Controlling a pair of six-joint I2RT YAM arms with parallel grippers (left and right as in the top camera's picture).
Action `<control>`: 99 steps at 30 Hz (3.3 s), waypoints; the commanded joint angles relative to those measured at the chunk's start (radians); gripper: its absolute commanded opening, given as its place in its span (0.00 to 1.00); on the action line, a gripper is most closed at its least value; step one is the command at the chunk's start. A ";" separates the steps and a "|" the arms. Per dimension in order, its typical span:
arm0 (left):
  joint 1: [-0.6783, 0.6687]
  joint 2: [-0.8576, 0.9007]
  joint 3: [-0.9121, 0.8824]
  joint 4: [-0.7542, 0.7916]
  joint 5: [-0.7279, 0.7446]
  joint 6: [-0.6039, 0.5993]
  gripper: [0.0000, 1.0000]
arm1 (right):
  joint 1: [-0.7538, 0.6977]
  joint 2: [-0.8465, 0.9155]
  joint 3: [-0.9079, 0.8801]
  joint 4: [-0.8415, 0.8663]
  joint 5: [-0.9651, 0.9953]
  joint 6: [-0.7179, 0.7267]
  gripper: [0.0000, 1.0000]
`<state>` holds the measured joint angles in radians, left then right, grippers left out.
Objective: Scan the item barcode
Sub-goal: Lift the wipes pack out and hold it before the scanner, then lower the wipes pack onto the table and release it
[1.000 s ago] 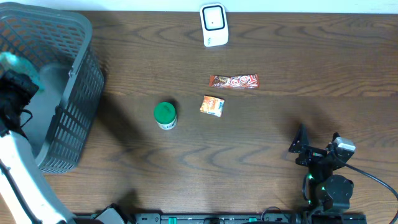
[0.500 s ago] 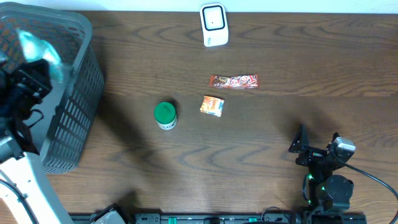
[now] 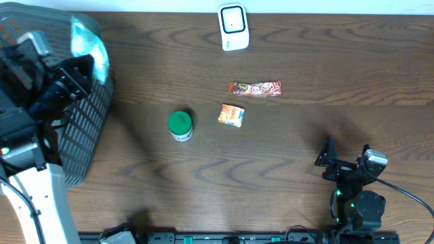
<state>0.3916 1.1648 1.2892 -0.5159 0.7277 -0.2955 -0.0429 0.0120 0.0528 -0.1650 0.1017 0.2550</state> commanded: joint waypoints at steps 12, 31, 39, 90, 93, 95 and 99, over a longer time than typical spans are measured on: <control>-0.280 -0.016 0.007 0.010 0.021 -0.005 0.07 | -0.008 -0.005 -0.004 0.001 0.005 -0.002 0.99; -0.558 0.011 -0.011 -0.002 0.021 0.030 0.08 | -0.008 -0.005 -0.004 0.001 0.005 -0.002 0.99; -0.670 0.100 -0.012 -0.002 0.021 0.070 0.07 | -0.008 -0.005 -0.004 0.000 0.005 -0.002 0.99; -0.732 0.419 -0.016 -0.032 0.113 0.217 0.07 | -0.008 -0.005 -0.004 0.000 0.005 -0.002 0.99; -0.732 0.487 -0.016 -0.023 0.240 0.217 0.07 | -0.008 -0.005 -0.004 0.001 0.005 -0.002 0.99; -0.731 0.548 -0.016 -0.007 0.336 0.217 0.07 | -0.008 -0.005 -0.004 0.000 0.005 -0.002 0.99; -0.731 0.661 -0.016 0.010 0.456 0.216 0.08 | -0.008 -0.005 -0.004 0.001 0.005 -0.002 0.99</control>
<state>-0.3378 1.7565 1.2842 -0.5106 1.0168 -0.0990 -0.0429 0.0120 0.0528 -0.1650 0.1017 0.2550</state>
